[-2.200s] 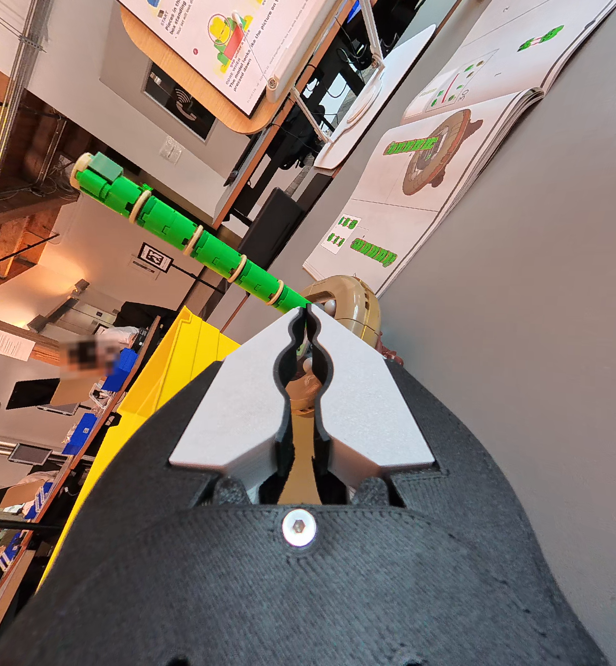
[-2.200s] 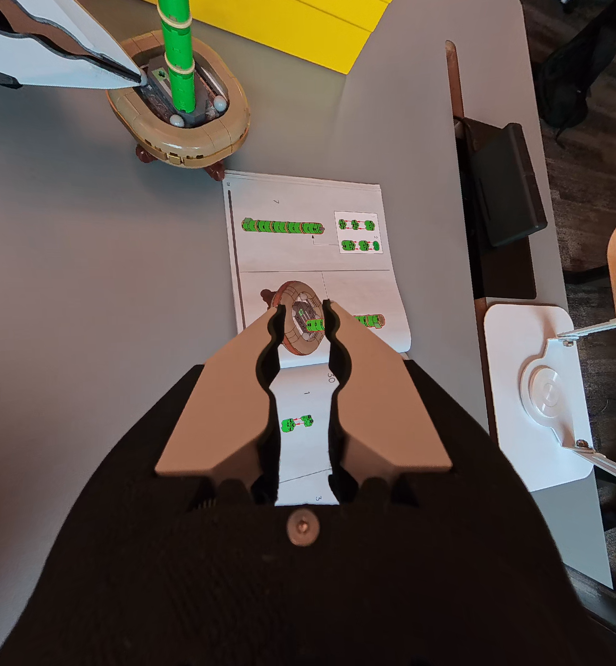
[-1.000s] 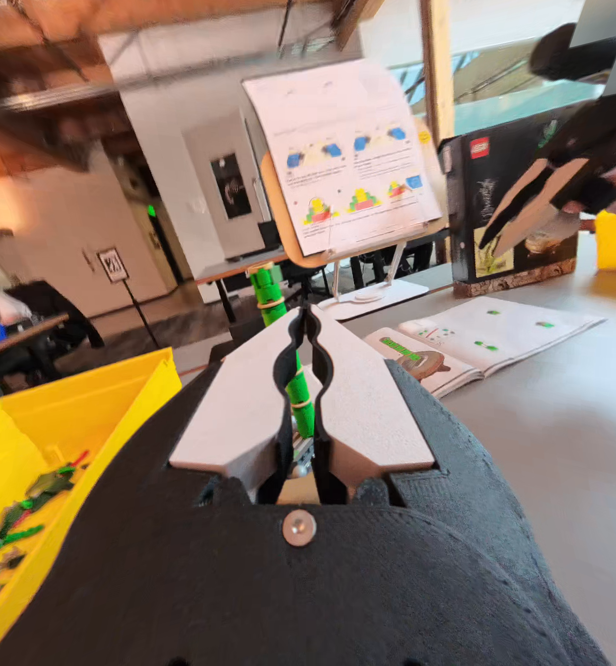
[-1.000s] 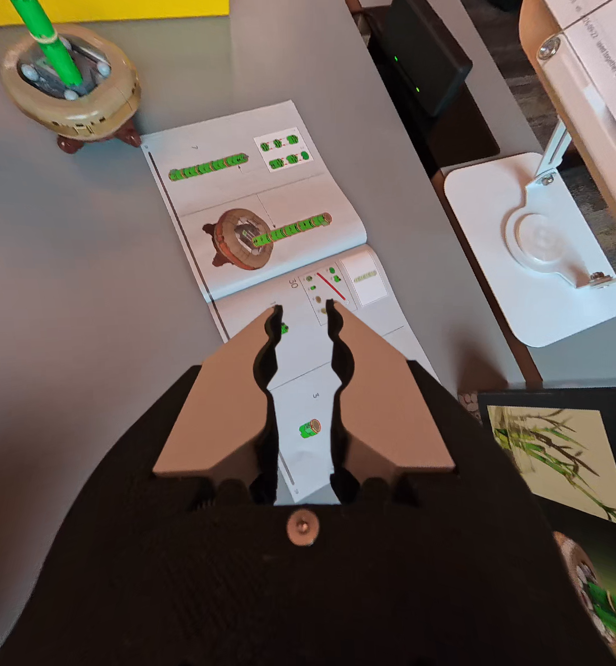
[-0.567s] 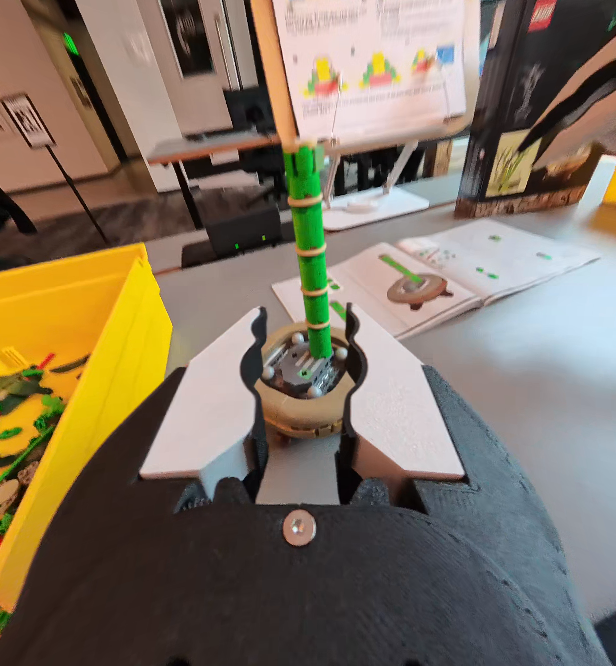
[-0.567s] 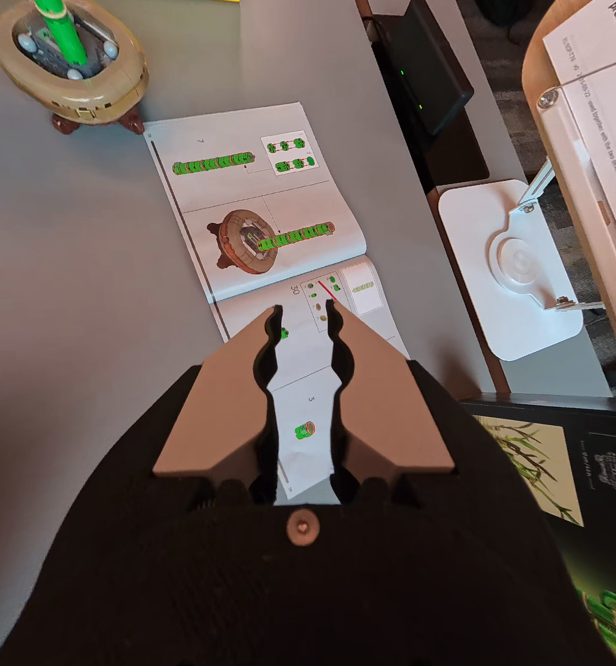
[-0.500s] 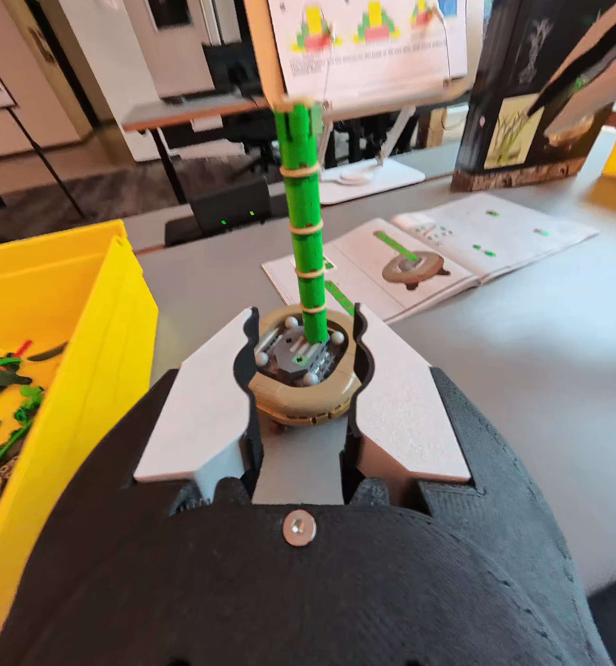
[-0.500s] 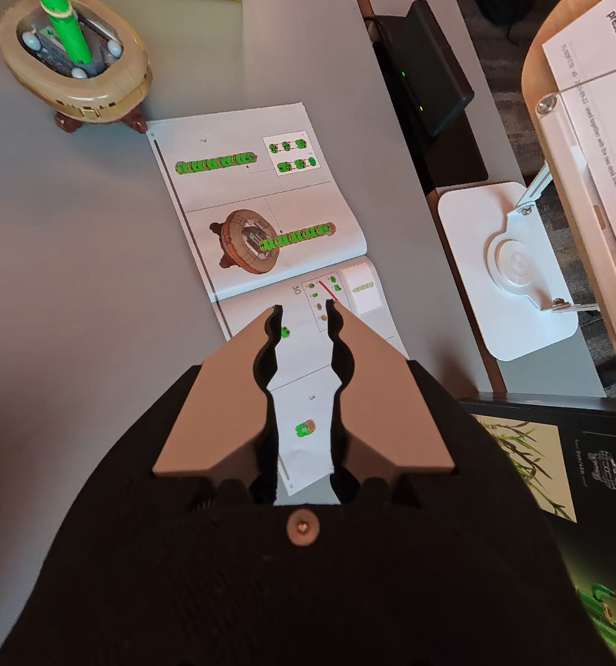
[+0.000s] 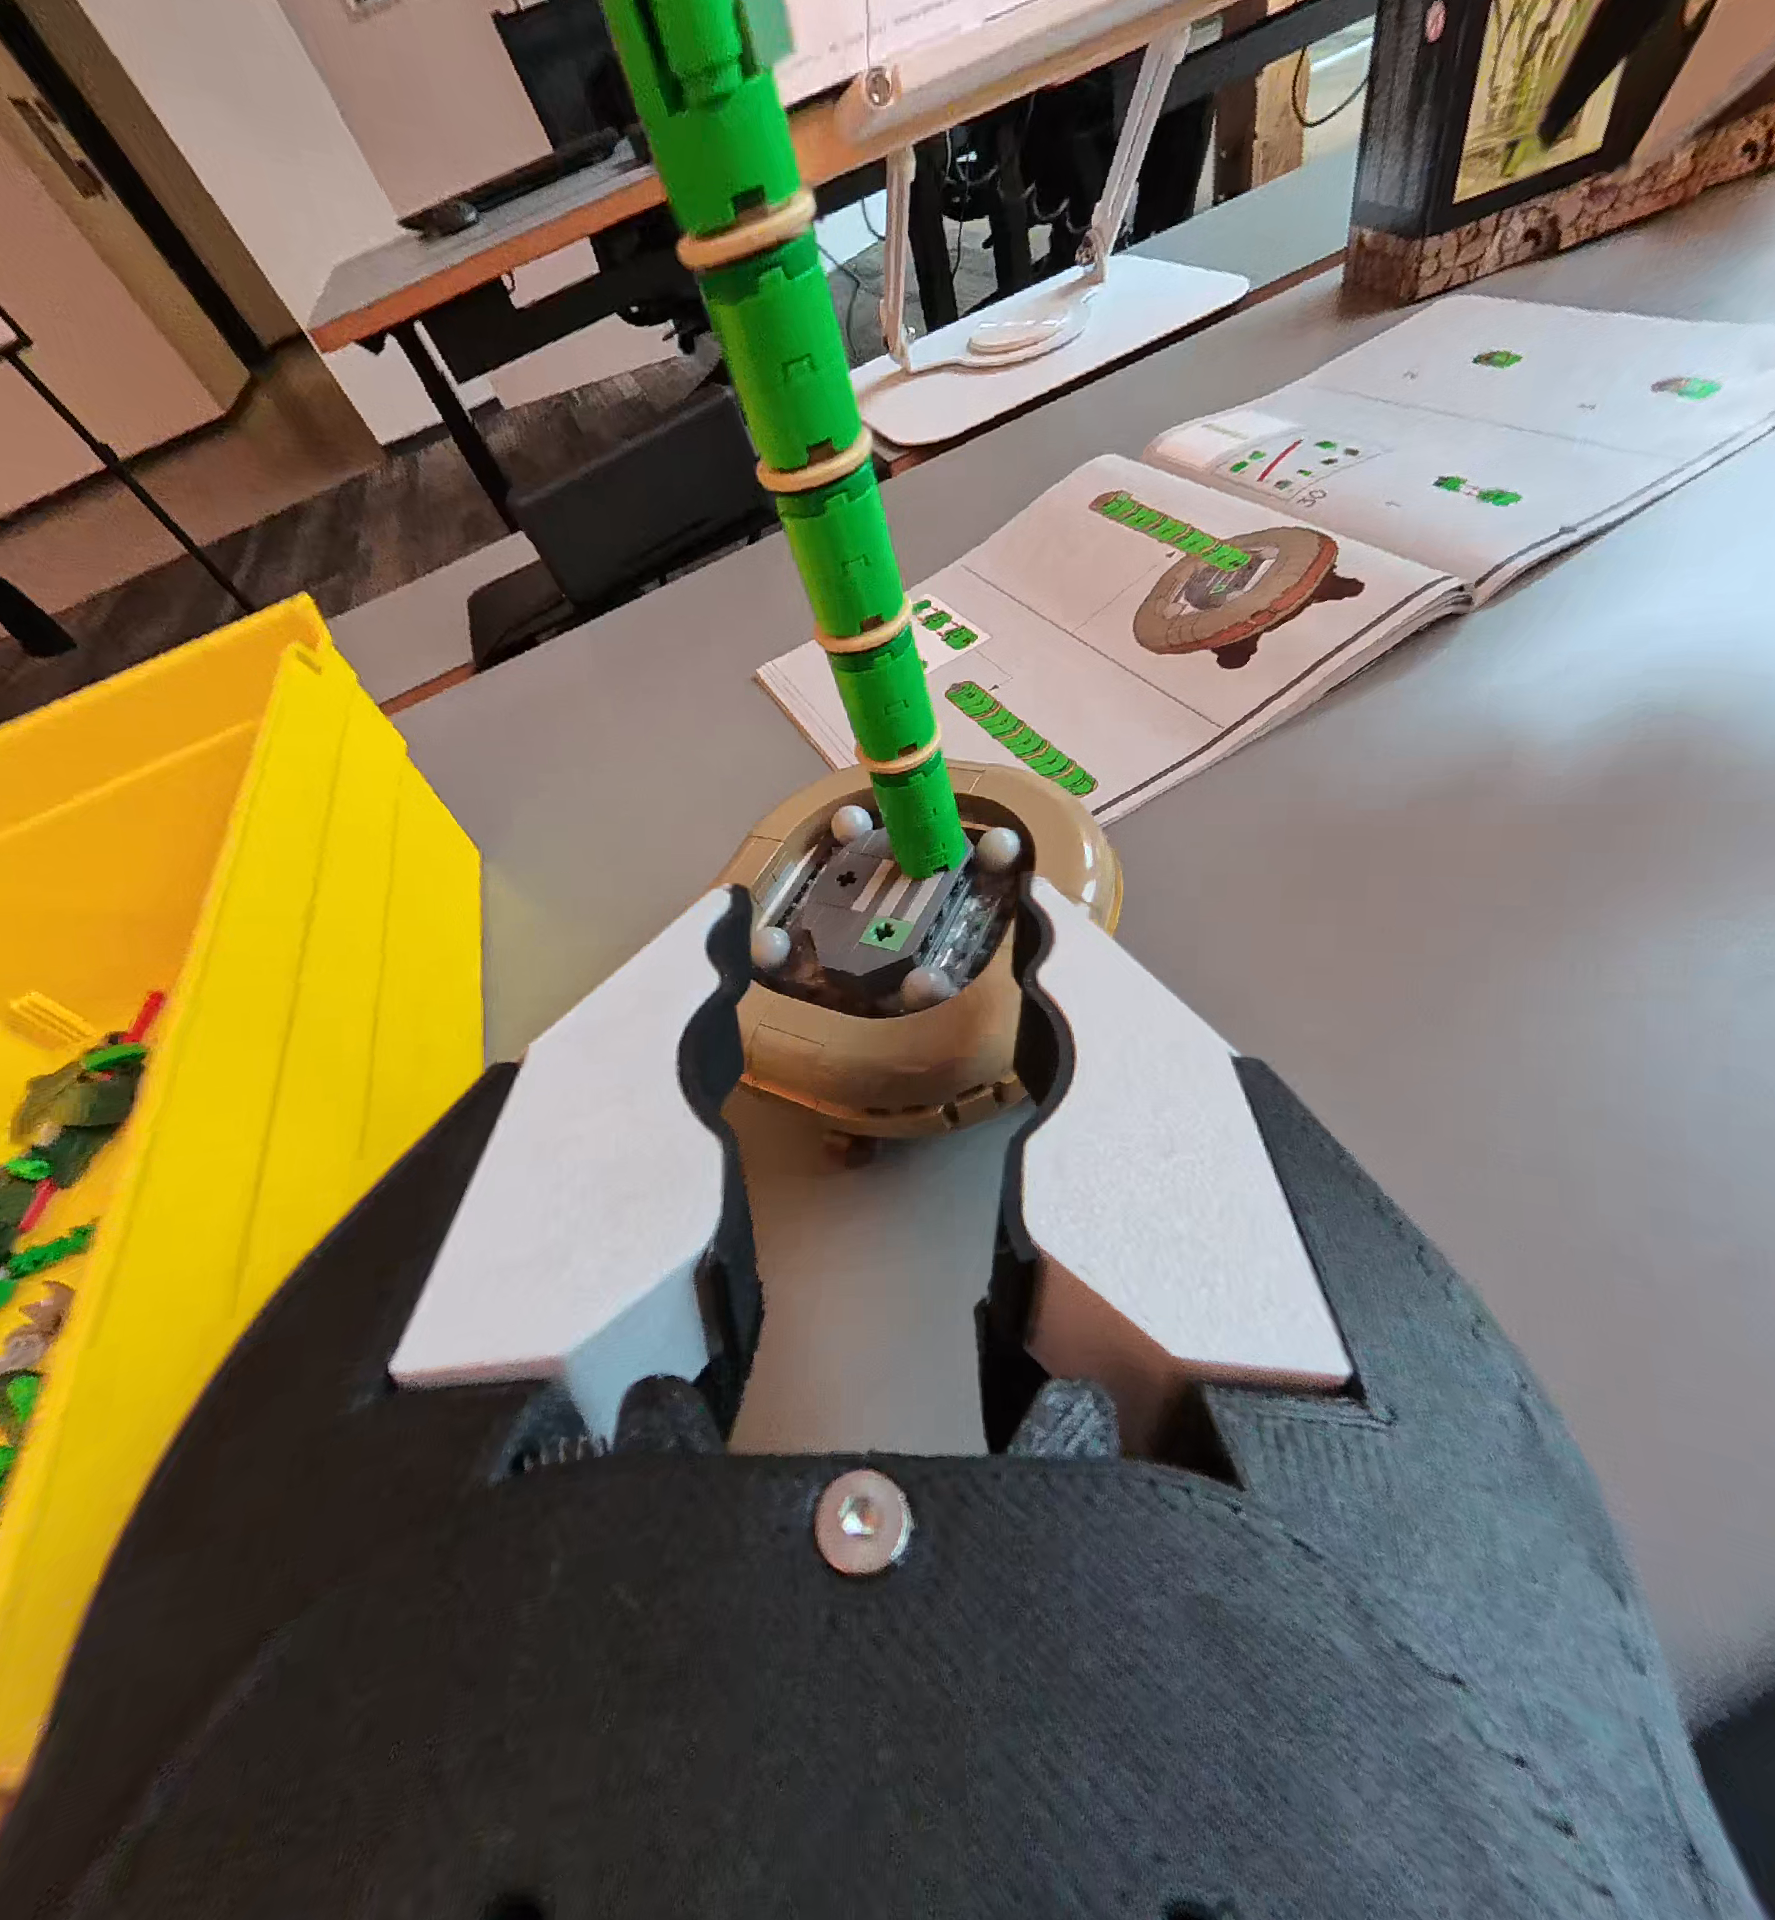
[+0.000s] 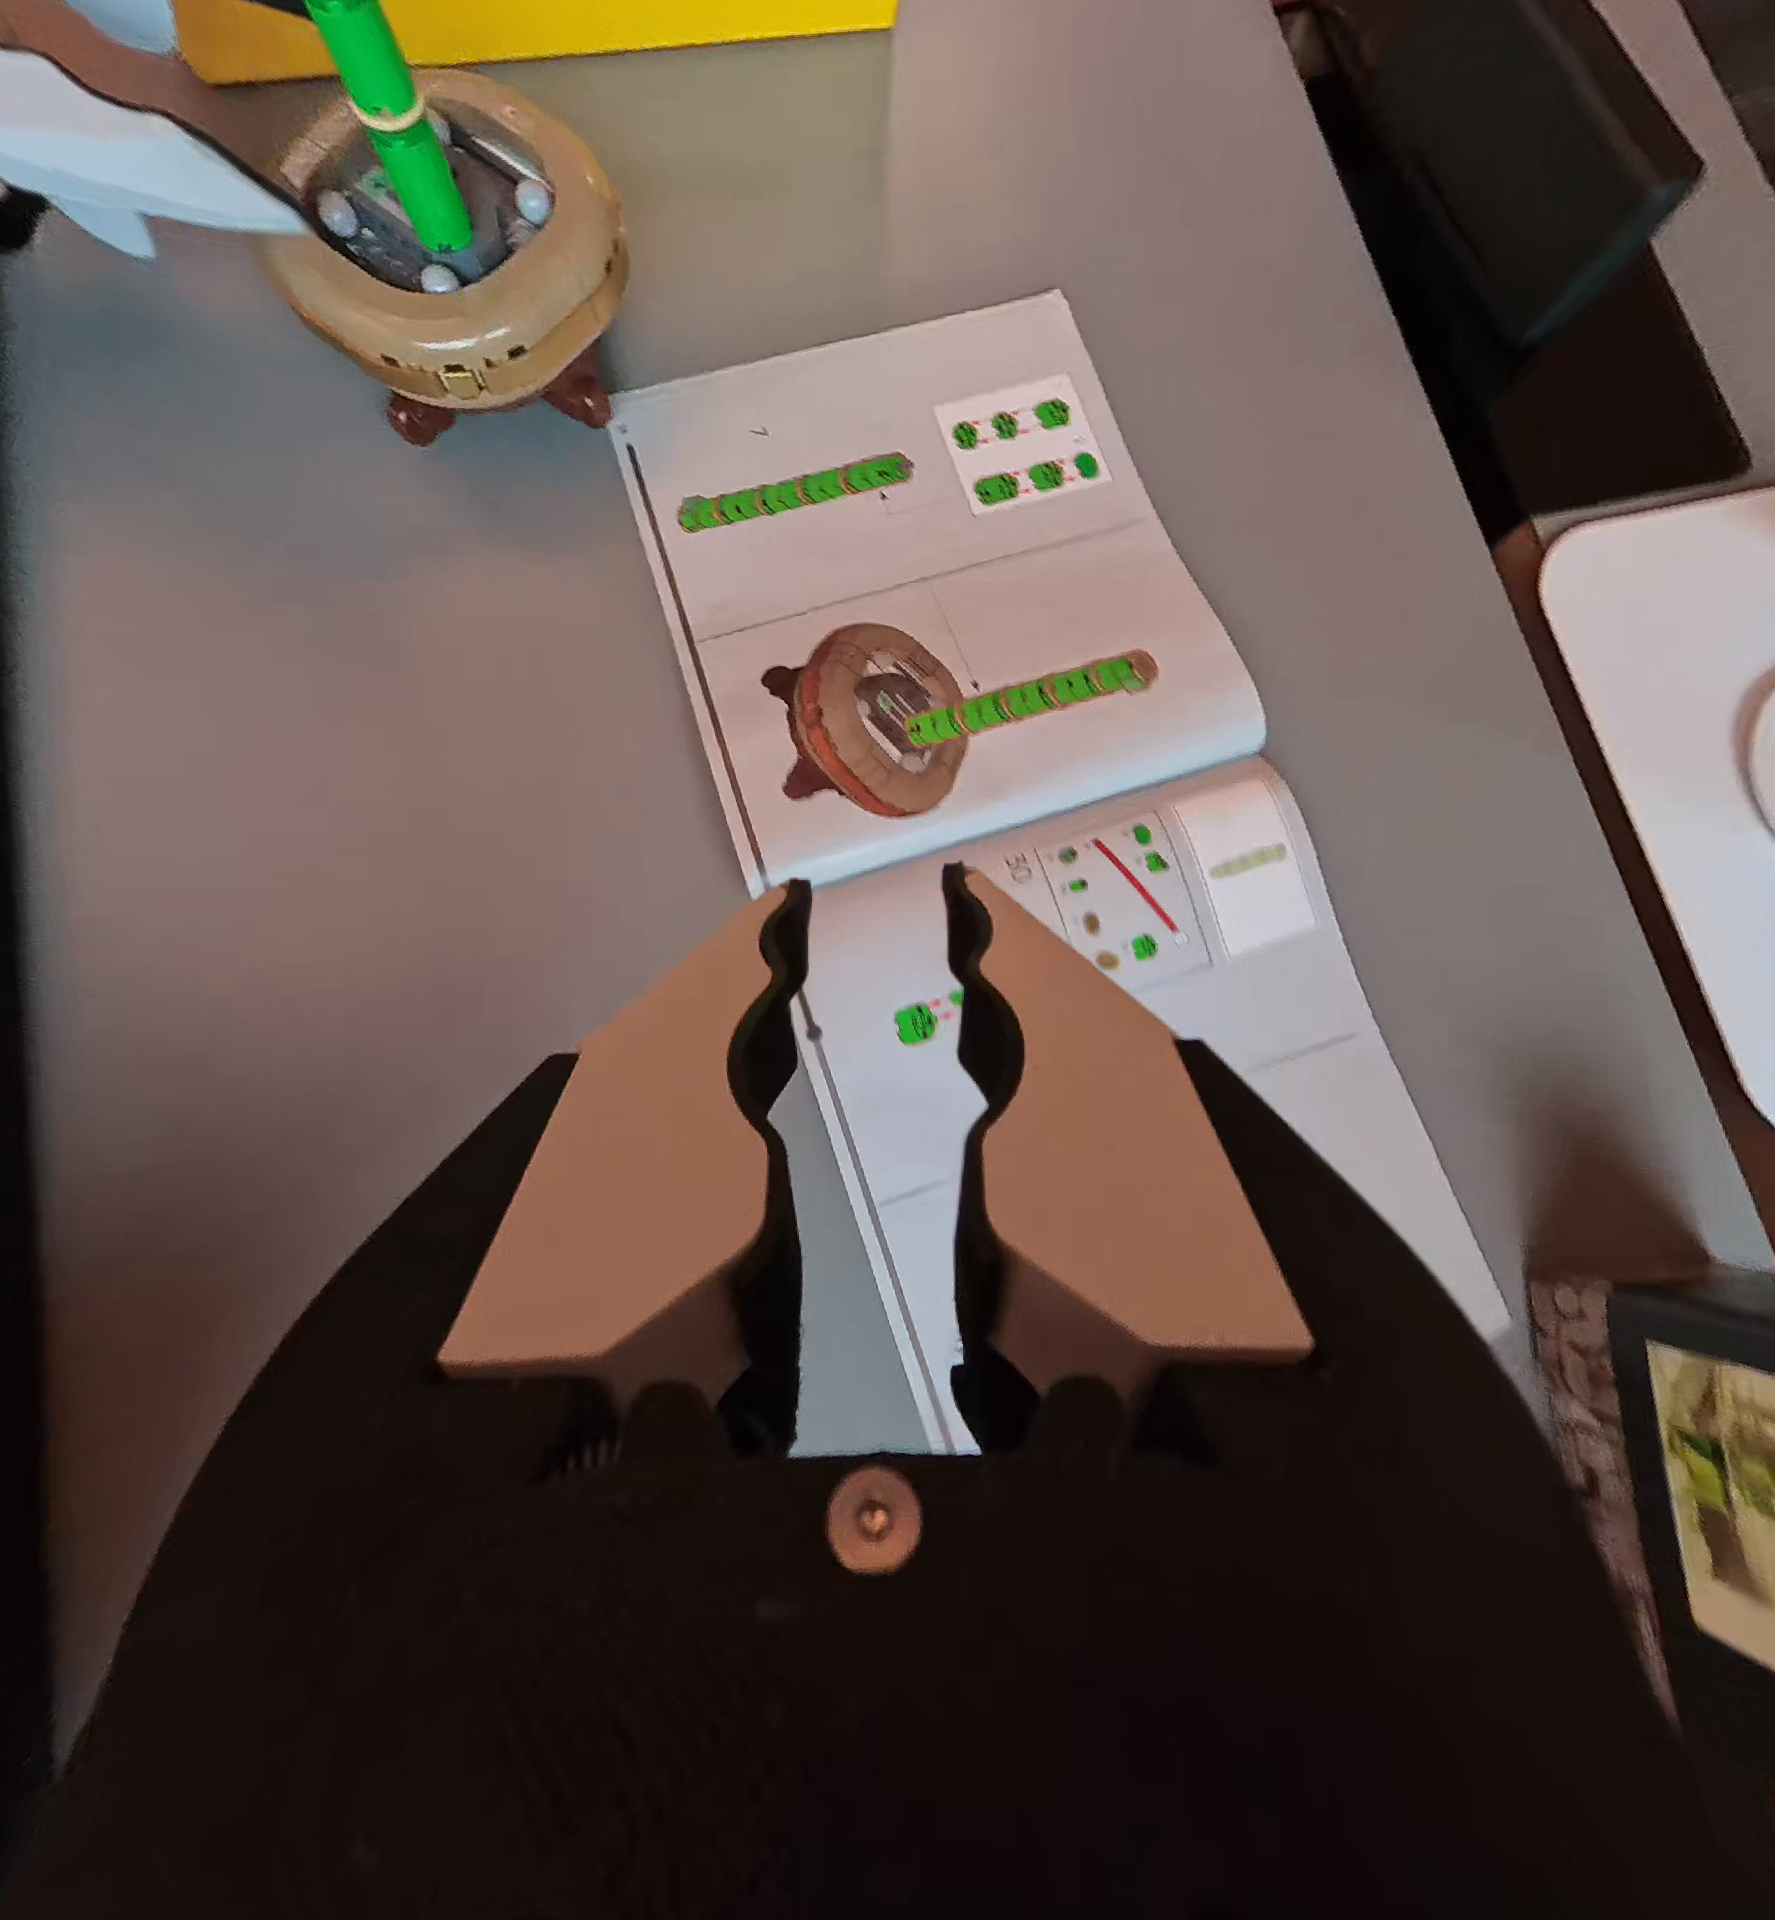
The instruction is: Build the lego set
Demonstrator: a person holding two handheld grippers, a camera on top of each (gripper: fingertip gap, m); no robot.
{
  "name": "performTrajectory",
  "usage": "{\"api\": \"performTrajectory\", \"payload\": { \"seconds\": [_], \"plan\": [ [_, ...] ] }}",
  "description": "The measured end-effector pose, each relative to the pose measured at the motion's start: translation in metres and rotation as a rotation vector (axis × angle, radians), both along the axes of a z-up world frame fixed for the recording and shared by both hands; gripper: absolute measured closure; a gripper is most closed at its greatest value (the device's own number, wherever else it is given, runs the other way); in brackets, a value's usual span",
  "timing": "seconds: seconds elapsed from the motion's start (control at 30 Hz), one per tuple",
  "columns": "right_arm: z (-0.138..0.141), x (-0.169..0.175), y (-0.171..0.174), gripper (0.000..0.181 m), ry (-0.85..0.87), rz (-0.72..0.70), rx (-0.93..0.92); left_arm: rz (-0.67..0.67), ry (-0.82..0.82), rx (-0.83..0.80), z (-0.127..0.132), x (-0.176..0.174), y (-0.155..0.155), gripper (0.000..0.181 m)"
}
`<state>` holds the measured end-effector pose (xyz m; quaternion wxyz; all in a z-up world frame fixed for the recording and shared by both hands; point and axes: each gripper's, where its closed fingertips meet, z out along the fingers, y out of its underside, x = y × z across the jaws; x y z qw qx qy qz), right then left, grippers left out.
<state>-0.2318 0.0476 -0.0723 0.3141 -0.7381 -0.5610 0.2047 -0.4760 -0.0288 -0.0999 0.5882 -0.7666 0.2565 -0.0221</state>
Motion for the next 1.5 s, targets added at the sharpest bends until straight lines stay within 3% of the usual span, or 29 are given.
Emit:
{"api": "performTrajectory", "payload": {
  "seconds": [0.1, 0.23, 0.37, 0.53, 0.73, 0.97, 1.17, 1.33, 1.5],
  "plan": [
    [0.005, 0.019, 0.003, 0.154, -0.013, -0.042, 0.018, -0.039, 0.051, 0.037, 0.008, -0.002, -0.006, 0.131],
    [0.019, 0.030, 0.007, 0.154, -0.027, -0.087, 0.066, -0.131, -0.007, -0.042, 0.003, 0.003, -0.009, 0.118],
    [0.030, 0.012, -0.008, 0.154, -0.002, -0.029, 0.069, -0.138, 0.064, -0.051, -0.007, -0.003, -0.006, 0.120],
    [0.026, -0.034, -0.042, 0.153, -0.030, 0.163, 0.076, -0.155, 0.083, -0.078, -0.019, 0.000, -0.008, 0.121],
    [0.038, -0.033, -0.043, 0.153, 0.000, 0.172, 0.088, -0.142, 0.045, -0.066, -0.016, -0.004, -0.009, 0.122],
    [0.045, -0.016, -0.029, 0.153, 0.041, 0.102, 0.078, -0.228, -0.255, 0.045, 0.033, 0.021, -0.019, 0.140],
    [0.044, -0.014, -0.025, 0.154, 0.051, 0.108, 0.074, -0.117, -0.266, 0.036, 0.041, 0.016, -0.006, 0.155],
    [0.040, -0.008, -0.020, 0.155, 0.053, 0.088, 0.052, -0.082, -0.153, 0.049, 0.047, 0.019, 0.000, 0.159],
    [0.046, -0.001, -0.018, 0.155, 0.056, 0.075, 0.075, -0.033, -0.147, 0.132, 0.086, 0.013, -0.005, 0.166]
  ]
}}
